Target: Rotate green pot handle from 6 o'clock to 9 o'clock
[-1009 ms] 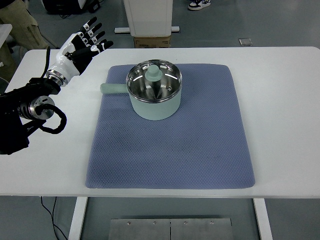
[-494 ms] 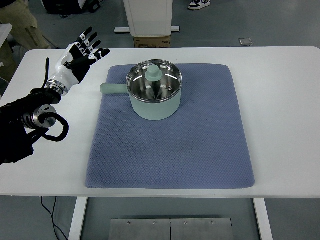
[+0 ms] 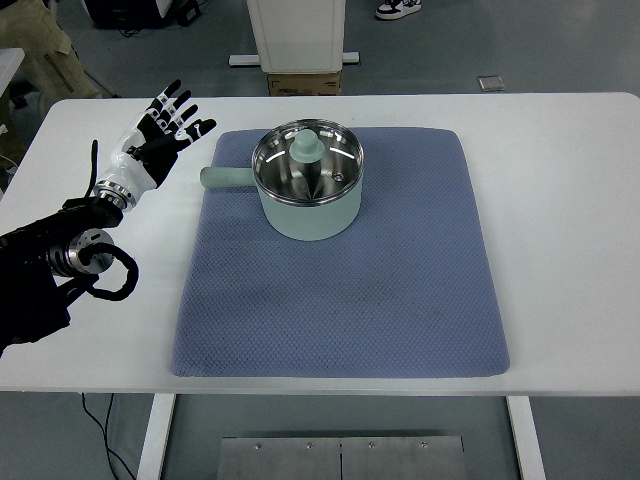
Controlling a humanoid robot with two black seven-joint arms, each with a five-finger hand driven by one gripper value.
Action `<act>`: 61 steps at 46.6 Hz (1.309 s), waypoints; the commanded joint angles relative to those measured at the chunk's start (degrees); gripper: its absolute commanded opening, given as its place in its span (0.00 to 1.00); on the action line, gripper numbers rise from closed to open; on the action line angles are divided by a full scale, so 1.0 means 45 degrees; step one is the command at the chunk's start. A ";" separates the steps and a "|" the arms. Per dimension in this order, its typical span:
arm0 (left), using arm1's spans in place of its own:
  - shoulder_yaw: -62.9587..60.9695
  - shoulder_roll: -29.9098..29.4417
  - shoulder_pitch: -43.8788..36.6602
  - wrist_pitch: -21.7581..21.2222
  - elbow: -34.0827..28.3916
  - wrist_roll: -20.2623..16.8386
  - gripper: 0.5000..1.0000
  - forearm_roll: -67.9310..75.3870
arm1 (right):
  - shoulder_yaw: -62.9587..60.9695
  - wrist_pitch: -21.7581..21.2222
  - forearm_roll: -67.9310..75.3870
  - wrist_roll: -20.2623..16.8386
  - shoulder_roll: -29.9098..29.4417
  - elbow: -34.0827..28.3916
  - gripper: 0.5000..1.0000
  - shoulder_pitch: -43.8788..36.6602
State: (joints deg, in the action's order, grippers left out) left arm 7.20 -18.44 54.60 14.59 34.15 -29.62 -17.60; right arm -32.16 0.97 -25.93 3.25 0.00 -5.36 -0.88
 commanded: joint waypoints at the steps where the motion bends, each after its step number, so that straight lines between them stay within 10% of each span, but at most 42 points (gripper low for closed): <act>1: 0.0158 -0.0024 -0.0024 -0.0001 0.0008 -0.0001 1.00 0.0043 | -0.0002 0.0000 0.0000 0.0001 0.0000 0.0000 1.00 -0.0001; 61: 0.0256 -0.0180 -0.0200 0.0155 -0.0558 -0.0001 1.00 0.0297 | 0.0017 0.0000 0.0000 0.0001 0.0000 0.0000 1.00 -0.0001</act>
State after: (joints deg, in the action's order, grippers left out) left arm 8.34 -19.25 53.69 15.29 31.75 -29.62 -16.30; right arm -32.13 0.97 -25.93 3.25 0.00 -5.36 -0.88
